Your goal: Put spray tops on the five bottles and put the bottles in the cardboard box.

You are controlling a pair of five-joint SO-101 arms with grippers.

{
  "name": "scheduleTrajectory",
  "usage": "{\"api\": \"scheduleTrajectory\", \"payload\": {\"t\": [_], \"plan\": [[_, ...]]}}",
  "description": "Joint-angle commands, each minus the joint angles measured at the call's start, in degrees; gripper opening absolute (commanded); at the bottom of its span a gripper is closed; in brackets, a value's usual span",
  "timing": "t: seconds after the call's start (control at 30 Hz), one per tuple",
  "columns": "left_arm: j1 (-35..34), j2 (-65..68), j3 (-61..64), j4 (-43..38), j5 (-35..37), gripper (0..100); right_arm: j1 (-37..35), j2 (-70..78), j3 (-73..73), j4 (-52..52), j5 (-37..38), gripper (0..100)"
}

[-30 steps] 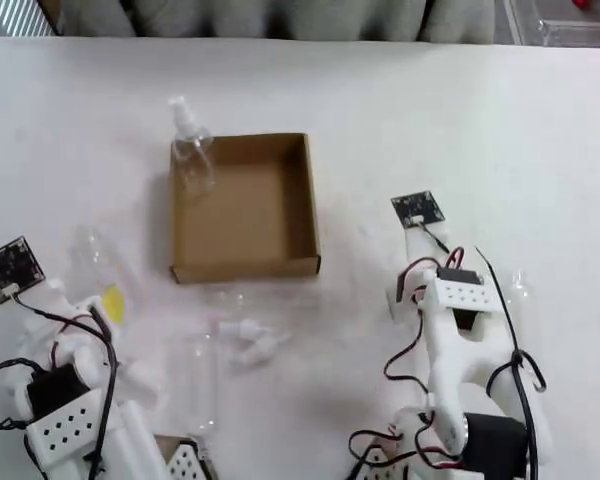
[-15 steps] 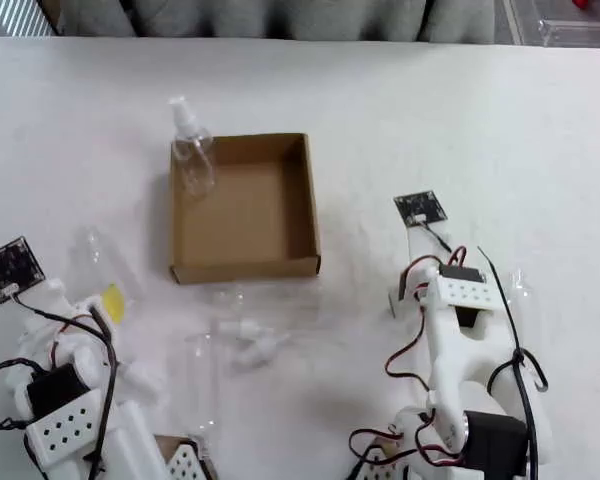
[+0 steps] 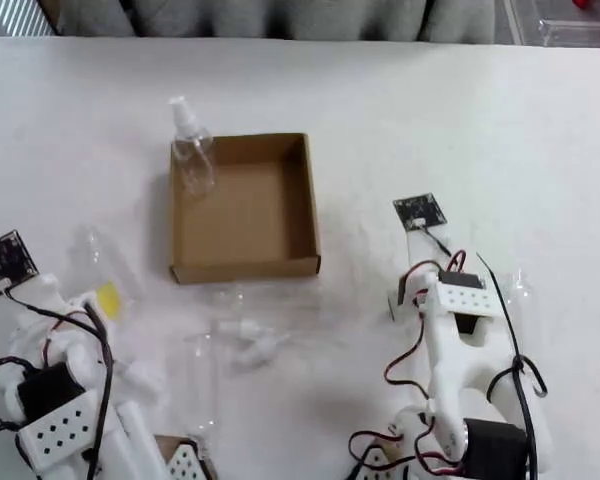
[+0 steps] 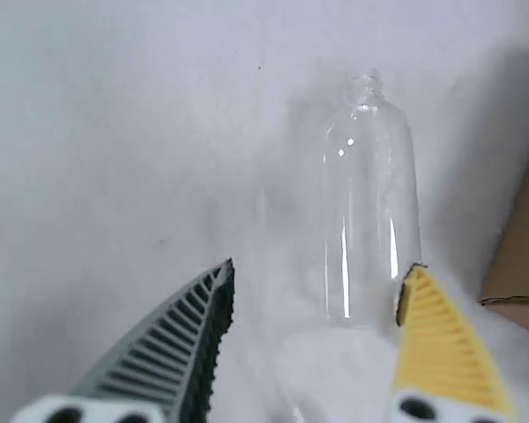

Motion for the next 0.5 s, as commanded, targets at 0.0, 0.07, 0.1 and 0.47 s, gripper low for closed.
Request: {"api": "scheduleTrajectory", "payload": {"t": [0.0, 0.07, 0.1, 0.47], "plan": [[0.75, -0.31, -10.29, 6.15, -2.64, 29, -0.22, -1.63, -0.18, -0.66, 0.62, 1.5], [0.75, -0.31, -13.45, 8.44, -2.64, 29, -0.22, -1.63, -0.18, -0.75, 0.62, 1.5], [0.75, -0.22, -14.95, 9.41, -2.73, 29, -0.22, -1.63, -0.09, -1.01, 0.62, 1.5], [0.75, 26.86, -31.03, 12.04, -0.44, 29, -0.22, -1.36, -0.09, -1.01, 0.7, 1.5]]}}
